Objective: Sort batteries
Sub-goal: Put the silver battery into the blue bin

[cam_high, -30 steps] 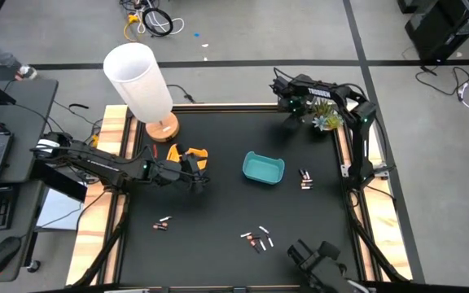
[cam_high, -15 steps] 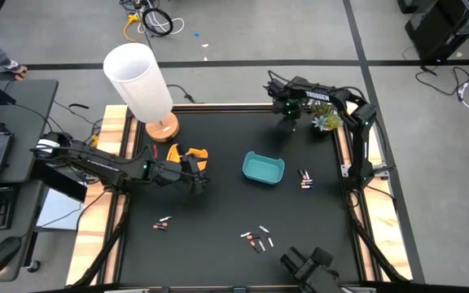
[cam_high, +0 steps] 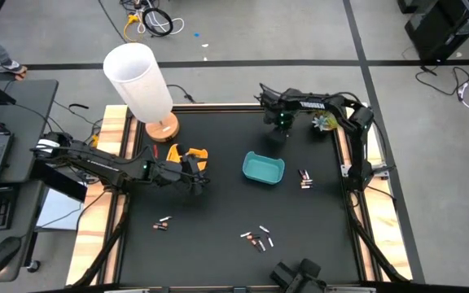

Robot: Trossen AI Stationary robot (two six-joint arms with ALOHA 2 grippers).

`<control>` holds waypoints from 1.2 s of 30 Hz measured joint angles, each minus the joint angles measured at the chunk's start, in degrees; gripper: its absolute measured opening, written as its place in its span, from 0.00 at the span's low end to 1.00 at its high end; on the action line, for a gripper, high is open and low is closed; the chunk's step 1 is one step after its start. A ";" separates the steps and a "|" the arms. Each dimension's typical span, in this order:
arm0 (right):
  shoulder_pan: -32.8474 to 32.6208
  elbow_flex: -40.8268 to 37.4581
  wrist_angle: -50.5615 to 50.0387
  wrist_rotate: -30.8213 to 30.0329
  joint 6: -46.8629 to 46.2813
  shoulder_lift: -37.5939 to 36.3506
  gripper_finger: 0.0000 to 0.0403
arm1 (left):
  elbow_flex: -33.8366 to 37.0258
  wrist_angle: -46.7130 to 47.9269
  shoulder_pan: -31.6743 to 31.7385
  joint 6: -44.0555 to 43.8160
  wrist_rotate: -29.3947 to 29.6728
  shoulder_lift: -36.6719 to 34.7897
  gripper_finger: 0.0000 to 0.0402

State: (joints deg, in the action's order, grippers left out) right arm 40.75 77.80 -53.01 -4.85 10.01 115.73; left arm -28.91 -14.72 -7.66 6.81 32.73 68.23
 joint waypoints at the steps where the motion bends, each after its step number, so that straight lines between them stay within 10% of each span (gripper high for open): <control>1: -0.23 -0.56 0.61 -0.30 -0.36 -0.13 0.40 | 0.00 0.00 0.02 0.00 -0.01 0.00 0.34; 8: -0.89 -1.25 1.36 -0.29 -1.57 -0.04 0.35 | 0.00 -0.02 0.02 -0.04 0.00 0.00 0.34; 16: -1.05 -1.31 1.41 -0.83 -2.19 0.08 0.04 | 0.00 -0.15 0.02 -0.07 0.00 0.00 0.34; 36: -12.60 4.28 -6.99 6.10 -4.78 -14.65 0.02 | 0.00 3.30 0.00 -2.75 0.02 0.00 0.34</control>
State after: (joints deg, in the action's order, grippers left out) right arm 28.15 82.08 -60.00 1.25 5.23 101.08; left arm -28.91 -11.42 -7.66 4.06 32.75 68.23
